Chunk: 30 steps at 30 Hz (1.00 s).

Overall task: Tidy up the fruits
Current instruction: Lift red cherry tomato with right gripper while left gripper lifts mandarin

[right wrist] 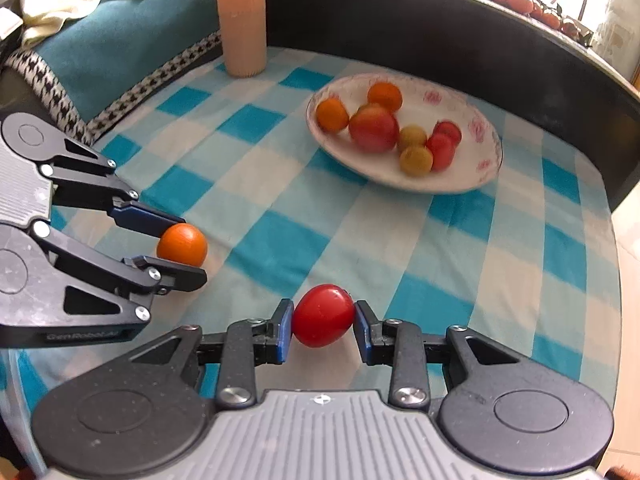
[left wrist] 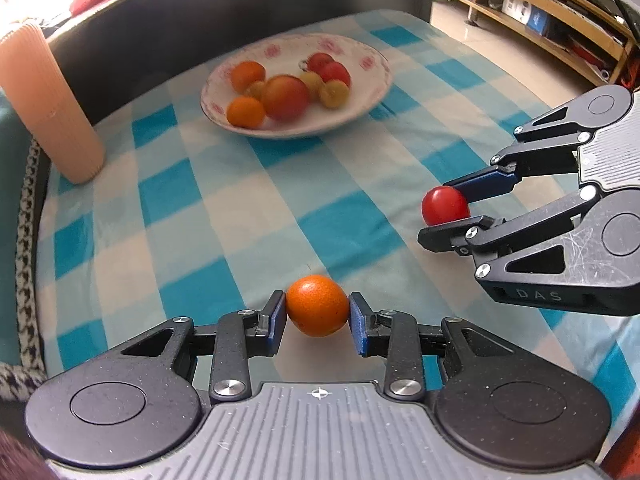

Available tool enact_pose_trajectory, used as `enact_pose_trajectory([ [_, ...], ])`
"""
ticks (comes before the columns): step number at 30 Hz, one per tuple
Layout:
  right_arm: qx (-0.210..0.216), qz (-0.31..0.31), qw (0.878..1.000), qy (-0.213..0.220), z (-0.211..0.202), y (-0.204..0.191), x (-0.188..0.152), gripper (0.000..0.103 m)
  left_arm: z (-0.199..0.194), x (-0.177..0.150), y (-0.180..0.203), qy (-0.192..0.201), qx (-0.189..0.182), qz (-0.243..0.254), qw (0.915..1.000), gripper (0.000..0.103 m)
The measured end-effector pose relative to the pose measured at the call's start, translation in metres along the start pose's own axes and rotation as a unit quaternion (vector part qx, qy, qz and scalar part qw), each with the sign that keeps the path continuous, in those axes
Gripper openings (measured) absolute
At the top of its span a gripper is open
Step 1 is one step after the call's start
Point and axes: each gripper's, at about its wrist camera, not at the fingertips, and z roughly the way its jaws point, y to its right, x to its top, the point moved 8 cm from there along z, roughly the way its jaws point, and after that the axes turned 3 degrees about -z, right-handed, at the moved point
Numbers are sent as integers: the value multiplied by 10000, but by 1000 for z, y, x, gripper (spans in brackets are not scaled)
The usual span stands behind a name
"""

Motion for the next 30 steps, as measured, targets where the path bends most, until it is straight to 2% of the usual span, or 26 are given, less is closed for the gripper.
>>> enact_pose_trajectory([
  [4,26,70,9999,-88,0,-7,-15,49,-1,-7,7,-43,-59,31,10000,42],
  [13,32,125,9999,-51,-3,-8,-21,49,2,-11,12,-48,-15,211,9998,44],
  [17,84,130,9999,-57,-4,-8,-22,51,1,-12,11,-20,85,212,9997,53],
  [20,105,122,9999,-63,-4,-8,-24,55,0,-14,11,-69,75,168,9998,55],
  [26,144,180,9997,-34,-5,-6,-23,55,0,-14,11,-59,120,83,9999,56],
  [30,148,175,9997,12,-6,-7,-19,55,-1,-14,13,-61,132,74,9999,49],
])
